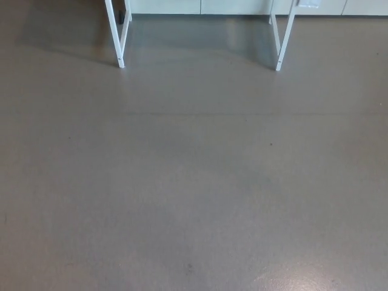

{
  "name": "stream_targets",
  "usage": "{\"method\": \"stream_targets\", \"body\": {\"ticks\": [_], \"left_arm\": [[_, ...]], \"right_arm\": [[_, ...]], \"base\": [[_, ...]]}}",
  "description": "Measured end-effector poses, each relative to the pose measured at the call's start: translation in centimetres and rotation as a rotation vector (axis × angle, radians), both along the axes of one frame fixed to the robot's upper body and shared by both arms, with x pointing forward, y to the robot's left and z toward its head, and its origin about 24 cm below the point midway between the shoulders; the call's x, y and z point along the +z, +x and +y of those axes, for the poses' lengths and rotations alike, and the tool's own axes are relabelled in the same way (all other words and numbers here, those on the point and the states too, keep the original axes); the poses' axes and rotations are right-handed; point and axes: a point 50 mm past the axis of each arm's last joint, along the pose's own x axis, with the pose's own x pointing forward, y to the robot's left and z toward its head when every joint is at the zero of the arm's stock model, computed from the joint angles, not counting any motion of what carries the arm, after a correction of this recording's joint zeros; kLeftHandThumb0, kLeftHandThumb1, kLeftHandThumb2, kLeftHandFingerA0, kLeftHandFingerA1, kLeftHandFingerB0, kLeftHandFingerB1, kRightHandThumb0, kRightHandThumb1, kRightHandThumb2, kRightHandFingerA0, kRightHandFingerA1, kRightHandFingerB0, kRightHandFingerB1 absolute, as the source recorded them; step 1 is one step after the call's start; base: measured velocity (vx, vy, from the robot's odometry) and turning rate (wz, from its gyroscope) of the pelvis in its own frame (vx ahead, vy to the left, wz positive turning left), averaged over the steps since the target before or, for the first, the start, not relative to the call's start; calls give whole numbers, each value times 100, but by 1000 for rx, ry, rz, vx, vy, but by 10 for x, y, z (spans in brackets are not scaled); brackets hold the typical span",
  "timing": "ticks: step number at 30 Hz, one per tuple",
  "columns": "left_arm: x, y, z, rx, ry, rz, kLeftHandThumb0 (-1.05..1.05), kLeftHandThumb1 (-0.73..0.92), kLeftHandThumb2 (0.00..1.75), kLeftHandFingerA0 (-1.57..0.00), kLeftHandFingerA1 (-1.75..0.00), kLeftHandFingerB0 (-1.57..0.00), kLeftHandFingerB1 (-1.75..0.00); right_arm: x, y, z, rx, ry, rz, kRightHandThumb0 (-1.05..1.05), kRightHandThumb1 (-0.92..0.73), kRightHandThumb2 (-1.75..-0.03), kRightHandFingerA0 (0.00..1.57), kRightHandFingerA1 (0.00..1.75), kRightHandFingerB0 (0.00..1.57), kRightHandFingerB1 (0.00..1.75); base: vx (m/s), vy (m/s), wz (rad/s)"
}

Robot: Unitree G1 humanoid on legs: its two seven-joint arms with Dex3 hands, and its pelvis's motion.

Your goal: The robot walks towards a desk on which a file tray is kept in the middle and a toilet paper roll is kept on its right. The robot uses its right hand to hook on finger in the gap of the roll and grabs it, lifts it and places it on the tray.

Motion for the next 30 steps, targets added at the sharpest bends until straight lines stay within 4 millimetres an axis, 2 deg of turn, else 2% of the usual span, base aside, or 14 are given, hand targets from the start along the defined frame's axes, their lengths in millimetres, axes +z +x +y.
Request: {"method": "stream_targets", "body": {"ticks": [1, 2, 3, 4, 5, 7, 8, 9, 10, 12, 14, 15, 16, 30], "left_arm": [[1, 0, 1, 7, -7, -7, -84, 56, 123, -20, -85, -27, -85], [3, 1, 3, 16, -16, -21, -64, 61, 132, -7, -75, 0, -67], [5, 2, 6, 22, -21, -33, -64, 61, 132, -7, -75, 0, -67], [7, 2, 8, 26, -26, -42, -65, 61, 132, -4, -72, 0, -67], [9, 3, 11, 31, -33, -55, -66, 60, 131, -5, -73, 0, -67], [10, 5, 11, 35, -44, -69, -66, 60, 133, -5, -74, 0, -69], [10, 7, 11, 34, -53, -76, -65, 60, 132, -5, -75, 0, -69], [10, 8, 11, 33, -58, -81, -62, 60, 132, -6, -74, 0, -67], [10, 10, 11, 33, -65, -90, -66, 61, 134, -6, -75, 0, -68], [10, 14, 10, 28, -73, -101, -64, 61, 133, -6, -74, 0, -67], [11, 17, 10, 24, -78, -108, -63, 62, 133, -7, -75, 0, -67], [11, 17, 10, 23, -79, -111, -62, 61, 132, -8, -75, 0, -67], [11, 18, 10, 23, -81, -111, -66, 60, 133, -6, -75, 0, -68], [10, 18, 9, 7, -95, -98, -62, 56, 130, -11, -75, 0, -67]], "right_arm": [[1, -1, -1, -12, 16, -14, -69, -48, -85, 2, 26, 6, 22], [1, -3, -1, -25, 36, -24, -72, -52, -91, 3, 40, 4, 27], [0, -5, -1, -26, 45, -22, -72, -52, -91, 3, 40, 4, 27], [-1, -6, -1, -17, 45, -10, -80, -57, -91, 6, 35, 6, 16], [-3, -7, 1, 2, 45, 9, -67, -52, -89, 2, 29, 2, 20], [-3, -7, 1, 6, 67, 10, -71, -54, -91, 0, 29, 0, 19], [-3, -6, 1, 9, 76, 16, -83, -59, -94, 2, 27, 2, 10], [-3, -6, 2, 16, 80, 21, -73, -52, -90, 4, 30, 5, 19], [-3, -4, 2, 27, 83, 29, -85, -56, -89, 7, 27, 7, 8], [-1, 1, 2, 52, 90, 30, -84, -58, -91, 6, 28, 5, 8], [0, 5, 2, 88, 86, 36, -77, -52, -90, 4, 34, 7, 19], [1, 6, 3, 94, 86, 37, -80, -53, -90, 4, 26, 8, 17], [1, 7, 3, 97, 87, 36, -62, -45, -83, 0, 30, 4, 28], [4, 8, -1, 8, 139, -35, -70, -50, -87, 2, 24, 5, 21]], "base": [[0, 0, 0], [0, 0, 0], [0, 0, 0], [0, 0, 0], [0, 0, 0], [0, 0, 0], [0, 0, 0], [0, 0, 0], [0, 0, 0], [0, 0, 0], [0, 0, 0], [0, 0, 0], [0, 0, 0], [19, 3, 4]]}}
